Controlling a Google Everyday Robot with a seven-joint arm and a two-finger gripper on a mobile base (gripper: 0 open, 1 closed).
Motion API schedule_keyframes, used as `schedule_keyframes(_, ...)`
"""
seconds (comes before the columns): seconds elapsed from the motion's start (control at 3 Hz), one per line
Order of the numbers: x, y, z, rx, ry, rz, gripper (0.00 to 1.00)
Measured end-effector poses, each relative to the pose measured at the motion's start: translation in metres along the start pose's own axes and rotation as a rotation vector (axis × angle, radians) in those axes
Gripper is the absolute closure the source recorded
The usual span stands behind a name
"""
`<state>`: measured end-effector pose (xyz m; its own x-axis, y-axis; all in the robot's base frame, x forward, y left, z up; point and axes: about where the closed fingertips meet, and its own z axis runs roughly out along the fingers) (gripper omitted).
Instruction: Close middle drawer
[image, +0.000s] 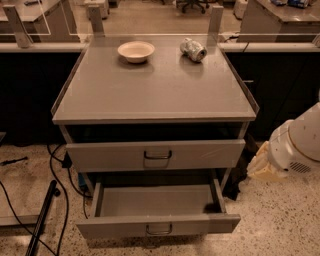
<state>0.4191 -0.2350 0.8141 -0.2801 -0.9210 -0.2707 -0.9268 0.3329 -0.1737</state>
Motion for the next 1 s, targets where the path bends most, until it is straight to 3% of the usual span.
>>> schedule_keyframes(0.33, 0.003, 0.003, 0.006, -0.01, 0.001, 0.0, 1.0)
schedule_keyframes(0.67, 0.021, 0.023, 0.043, -0.069, 0.004, -0.001, 1.0)
schedule_keyframes(1.0, 0.052, 0.052, 0.105, -0.147, 0.0, 0.056, 1.0)
